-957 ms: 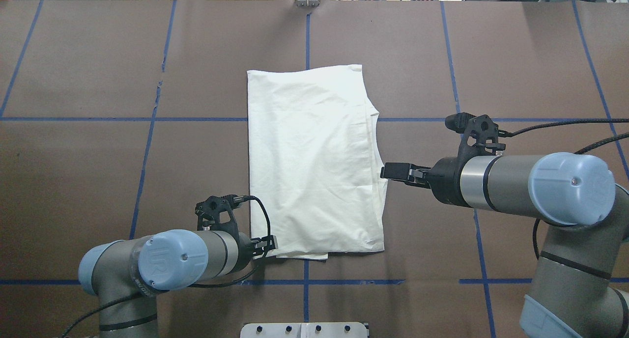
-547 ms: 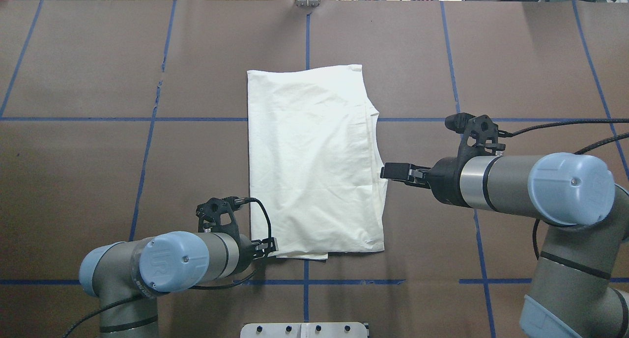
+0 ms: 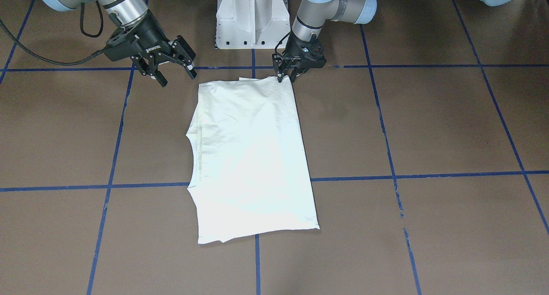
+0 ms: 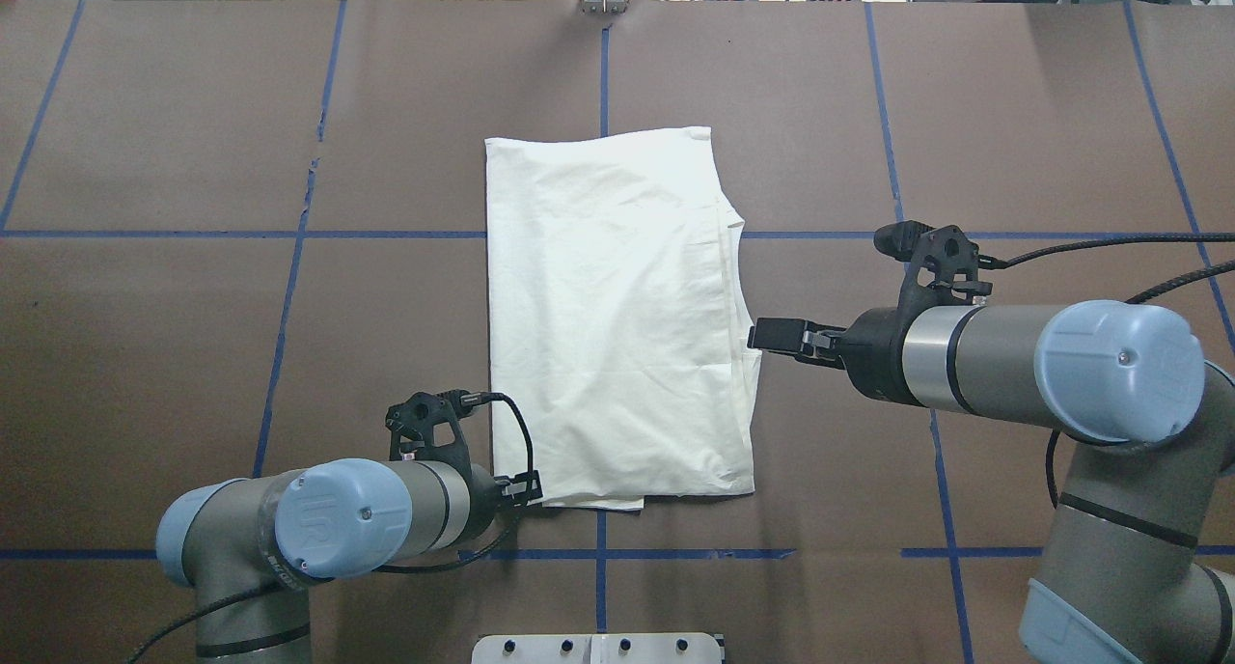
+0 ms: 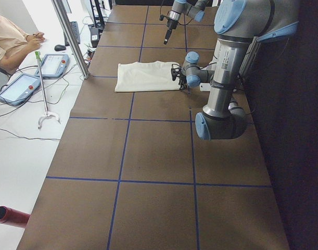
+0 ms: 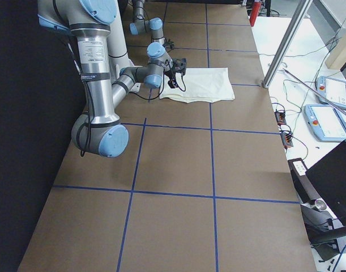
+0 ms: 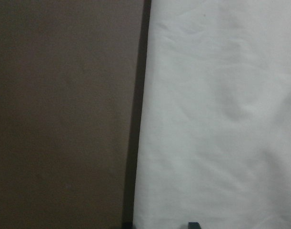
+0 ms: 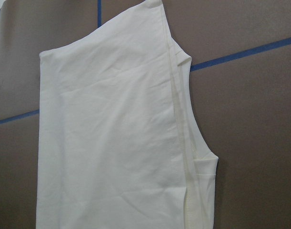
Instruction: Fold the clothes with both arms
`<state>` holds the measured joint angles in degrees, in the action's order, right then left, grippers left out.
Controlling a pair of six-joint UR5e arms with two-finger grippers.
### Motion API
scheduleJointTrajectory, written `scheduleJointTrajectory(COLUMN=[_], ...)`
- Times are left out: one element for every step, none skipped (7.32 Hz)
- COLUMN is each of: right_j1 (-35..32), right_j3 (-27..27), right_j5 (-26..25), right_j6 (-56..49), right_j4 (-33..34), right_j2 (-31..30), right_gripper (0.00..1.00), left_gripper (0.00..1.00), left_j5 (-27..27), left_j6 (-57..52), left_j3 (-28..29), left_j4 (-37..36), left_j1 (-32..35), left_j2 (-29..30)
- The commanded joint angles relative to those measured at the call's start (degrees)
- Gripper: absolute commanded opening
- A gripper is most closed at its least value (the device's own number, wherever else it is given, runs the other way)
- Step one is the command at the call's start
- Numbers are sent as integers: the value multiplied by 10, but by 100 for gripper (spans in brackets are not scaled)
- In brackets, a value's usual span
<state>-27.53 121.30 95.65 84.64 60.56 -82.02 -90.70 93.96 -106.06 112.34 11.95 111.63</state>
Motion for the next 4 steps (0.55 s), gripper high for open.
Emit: scheduleJointTrajectory(right_j1=[-1,-1,-1,-1], right_j3=[-4,-4,-5,-5], right_j5=[0,0,0,0], right_j6=[1,1,1,1], right_j4=[0,0,0,0], right_j2=[0,0,0,0], right_gripper=[100,100,100,100], left_gripper=[49,49,25,0], left_j5=[0,0,0,0], left_j6=[-1,-4,-4,-4], left_j3=[1,1,0,0], left_j4=[0,0,0,0], left_j1=[-5,-5,-5,-5], left_j2=[-1,-2,-2,-2])
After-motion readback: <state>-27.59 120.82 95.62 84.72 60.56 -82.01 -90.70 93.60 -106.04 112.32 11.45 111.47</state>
